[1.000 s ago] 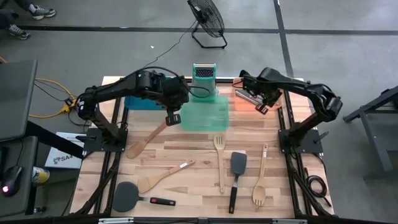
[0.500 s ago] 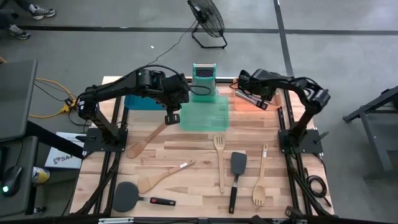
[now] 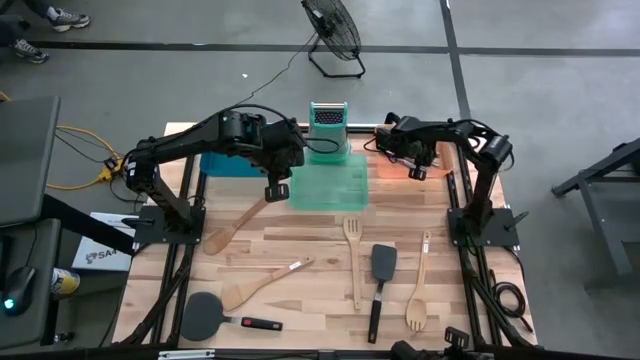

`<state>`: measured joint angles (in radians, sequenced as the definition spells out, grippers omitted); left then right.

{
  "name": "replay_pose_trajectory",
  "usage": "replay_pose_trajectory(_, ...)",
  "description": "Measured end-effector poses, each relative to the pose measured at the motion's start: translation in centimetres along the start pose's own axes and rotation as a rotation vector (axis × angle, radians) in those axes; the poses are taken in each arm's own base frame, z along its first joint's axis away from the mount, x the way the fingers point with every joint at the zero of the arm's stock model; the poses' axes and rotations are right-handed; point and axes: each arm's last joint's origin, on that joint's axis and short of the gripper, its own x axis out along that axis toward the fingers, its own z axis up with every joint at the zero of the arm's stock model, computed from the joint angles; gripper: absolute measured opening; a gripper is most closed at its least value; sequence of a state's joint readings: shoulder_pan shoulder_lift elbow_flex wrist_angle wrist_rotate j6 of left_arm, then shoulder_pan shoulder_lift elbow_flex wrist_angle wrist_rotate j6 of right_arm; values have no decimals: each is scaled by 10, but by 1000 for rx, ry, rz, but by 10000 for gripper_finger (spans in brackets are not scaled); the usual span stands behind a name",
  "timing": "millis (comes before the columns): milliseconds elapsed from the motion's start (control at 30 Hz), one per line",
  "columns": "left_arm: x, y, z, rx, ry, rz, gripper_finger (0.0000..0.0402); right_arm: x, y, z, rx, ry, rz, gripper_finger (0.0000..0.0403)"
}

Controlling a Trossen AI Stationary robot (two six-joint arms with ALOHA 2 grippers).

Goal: Pick & Place Kitchen Items
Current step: Put the silver knife into the orange bin, then put the black spatula into the blue bin

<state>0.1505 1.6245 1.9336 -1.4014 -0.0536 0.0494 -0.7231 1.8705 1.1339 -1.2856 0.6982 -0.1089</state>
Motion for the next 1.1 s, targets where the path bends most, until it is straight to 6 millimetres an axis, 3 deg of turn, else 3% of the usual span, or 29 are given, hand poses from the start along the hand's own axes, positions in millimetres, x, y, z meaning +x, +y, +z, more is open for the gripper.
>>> replay_pose_trajectory(300, 0, 0, 0, 3, 0, -1, 0, -1, 1, 0, 15, -4, -4, 144)
replay_pose_trajectory(500, 0, 0, 0, 5, 0, -2, 0, -4, 2, -10, 108, 51, 17, 159)
replay_pose_trajectory(633, 0, 0, 0, 0, 0, -3, 0, -15, -1, -27, 260, 63, 146, 160)
replay_pose_trajectory(867, 0, 0, 0, -1, -1, -3, 0, -50, -2, -70, 572, -41, 440, 161)
replay_pose_trajectory(1100, 0, 0, 3, -3, -31, 6, 0, -90, 14, -116, 723, -210, 657, 162)
